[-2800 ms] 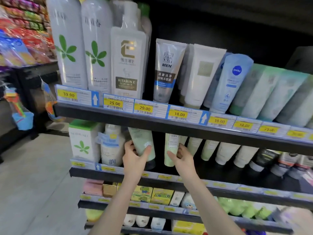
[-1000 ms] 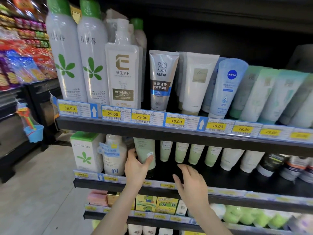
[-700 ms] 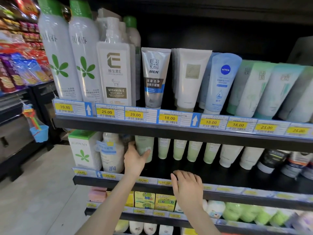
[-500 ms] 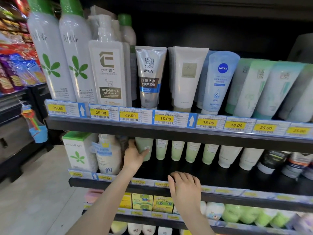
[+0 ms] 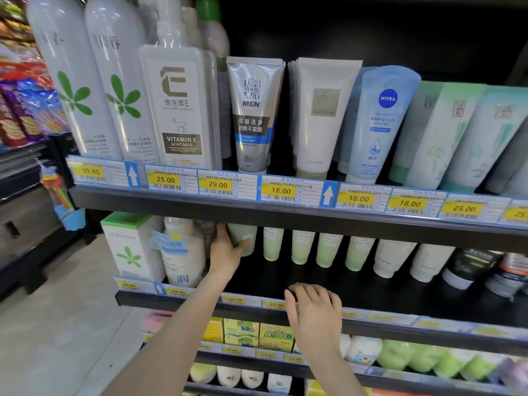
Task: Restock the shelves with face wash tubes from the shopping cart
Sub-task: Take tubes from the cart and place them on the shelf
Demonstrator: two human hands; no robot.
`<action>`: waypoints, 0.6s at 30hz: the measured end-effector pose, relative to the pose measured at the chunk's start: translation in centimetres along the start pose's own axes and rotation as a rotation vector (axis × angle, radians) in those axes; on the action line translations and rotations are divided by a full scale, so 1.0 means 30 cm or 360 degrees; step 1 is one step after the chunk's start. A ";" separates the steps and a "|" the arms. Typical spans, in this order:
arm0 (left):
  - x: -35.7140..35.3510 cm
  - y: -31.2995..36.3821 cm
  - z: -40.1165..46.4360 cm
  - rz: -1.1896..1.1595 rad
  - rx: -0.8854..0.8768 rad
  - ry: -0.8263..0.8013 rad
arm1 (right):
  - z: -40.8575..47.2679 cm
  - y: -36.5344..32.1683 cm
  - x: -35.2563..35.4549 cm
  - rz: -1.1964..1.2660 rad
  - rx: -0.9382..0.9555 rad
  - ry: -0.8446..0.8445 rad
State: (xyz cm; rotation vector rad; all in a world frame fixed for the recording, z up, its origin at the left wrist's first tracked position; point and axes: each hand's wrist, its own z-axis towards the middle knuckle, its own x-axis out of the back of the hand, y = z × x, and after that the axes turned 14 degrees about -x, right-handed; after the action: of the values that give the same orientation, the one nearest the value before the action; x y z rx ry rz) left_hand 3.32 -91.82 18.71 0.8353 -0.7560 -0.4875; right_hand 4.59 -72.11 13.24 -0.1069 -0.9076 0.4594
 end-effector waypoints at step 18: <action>-0.025 -0.018 0.037 0.0051 0.0080 -0.0241 | 0.009 -0.022 0.042 0.0028 -0.0072 -0.0169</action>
State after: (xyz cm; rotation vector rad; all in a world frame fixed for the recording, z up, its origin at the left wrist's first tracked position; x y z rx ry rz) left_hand 1.93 -92.18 18.46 0.8381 -0.9231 -0.5087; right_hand 5.27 -72.20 14.50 -0.1330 -1.0224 0.4645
